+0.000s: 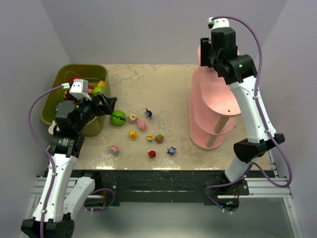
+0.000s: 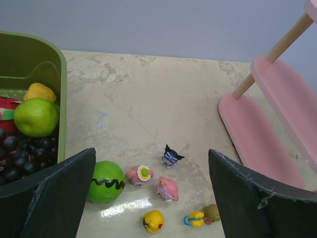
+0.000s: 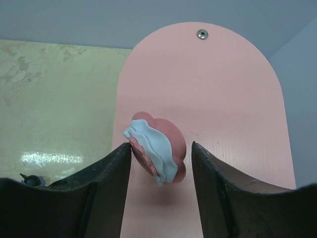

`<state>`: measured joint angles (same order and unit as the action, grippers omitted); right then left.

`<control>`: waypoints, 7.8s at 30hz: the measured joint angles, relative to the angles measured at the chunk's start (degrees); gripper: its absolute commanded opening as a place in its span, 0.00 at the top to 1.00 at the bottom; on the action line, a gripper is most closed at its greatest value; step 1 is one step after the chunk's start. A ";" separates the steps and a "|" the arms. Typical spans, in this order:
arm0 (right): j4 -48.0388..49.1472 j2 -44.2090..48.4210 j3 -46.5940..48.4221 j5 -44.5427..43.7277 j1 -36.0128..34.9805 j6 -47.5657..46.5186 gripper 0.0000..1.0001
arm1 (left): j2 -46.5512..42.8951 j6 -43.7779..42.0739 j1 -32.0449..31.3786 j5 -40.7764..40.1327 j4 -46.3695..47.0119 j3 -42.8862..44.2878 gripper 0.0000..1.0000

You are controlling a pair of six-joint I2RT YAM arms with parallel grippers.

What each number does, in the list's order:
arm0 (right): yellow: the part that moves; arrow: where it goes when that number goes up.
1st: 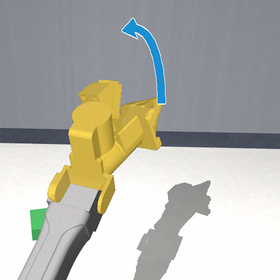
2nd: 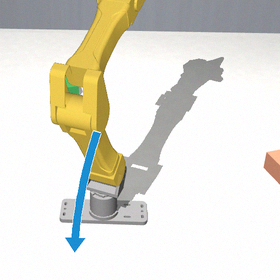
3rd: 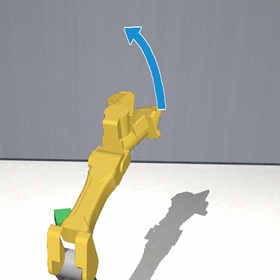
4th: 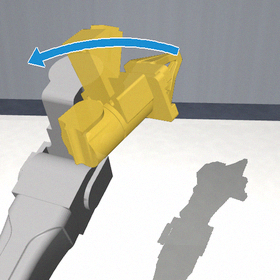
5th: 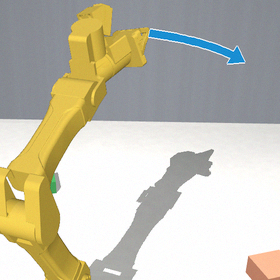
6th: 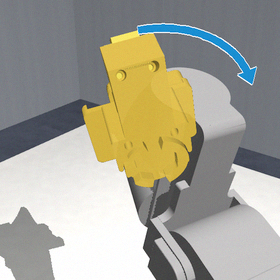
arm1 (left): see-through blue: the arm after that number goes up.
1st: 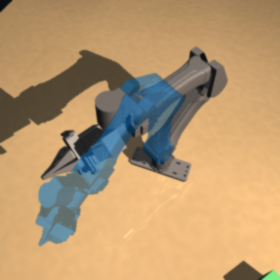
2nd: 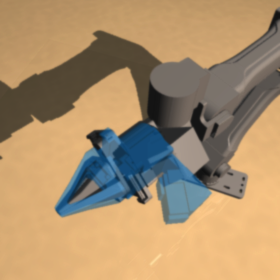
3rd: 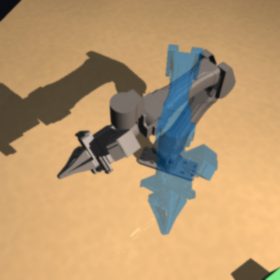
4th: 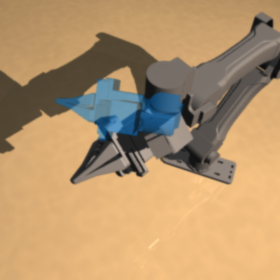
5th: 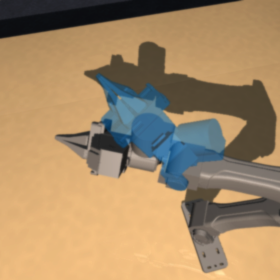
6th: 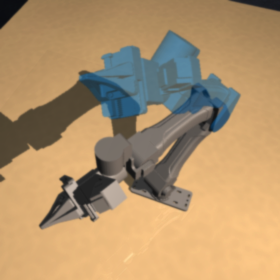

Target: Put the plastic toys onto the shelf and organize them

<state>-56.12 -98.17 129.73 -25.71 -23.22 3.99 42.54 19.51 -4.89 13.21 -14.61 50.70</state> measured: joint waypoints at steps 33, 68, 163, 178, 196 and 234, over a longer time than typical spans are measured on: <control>6.86 -6.43 2.49 -11.80 -0.02 7.48 0.61 | 0.70 -0.02 0.00 0.04 -0.02 0.00 0.00; 8.24 -10.01 5.92 -10.45 0.00 7.54 0.22 | 1.20 0.00 0.00 0.15 -0.07 0.00 0.00; 45.00 -23.04 -43.87 -10.78 -38.18 10.60 0.47 | -4.52 -0.26 0.00 -4.46 -1.33 -7.50 0.00; 42.14 -22.91 -43.32 -10.36 -37.77 12.68 1.00 | -4.13 -0.28 0.00 -4.46 -1.33 -7.50 0.01; 14.75 -8.24 -16.76 -14.49 -37.18 11.63 1.00 | -4.15 -0.26 0.00 -4.42 -1.33 -8.39 0.00; -6.54 1.90 1.68 -19.69 -12.90 2.19 1.00 | -3.13 -0.17 0.00 -2.97 -1.29 -9.31 0.00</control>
<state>-62.65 -96.27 131.41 -45.41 -36.12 6.17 39.42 19.33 -4.89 10.24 -15.90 41.39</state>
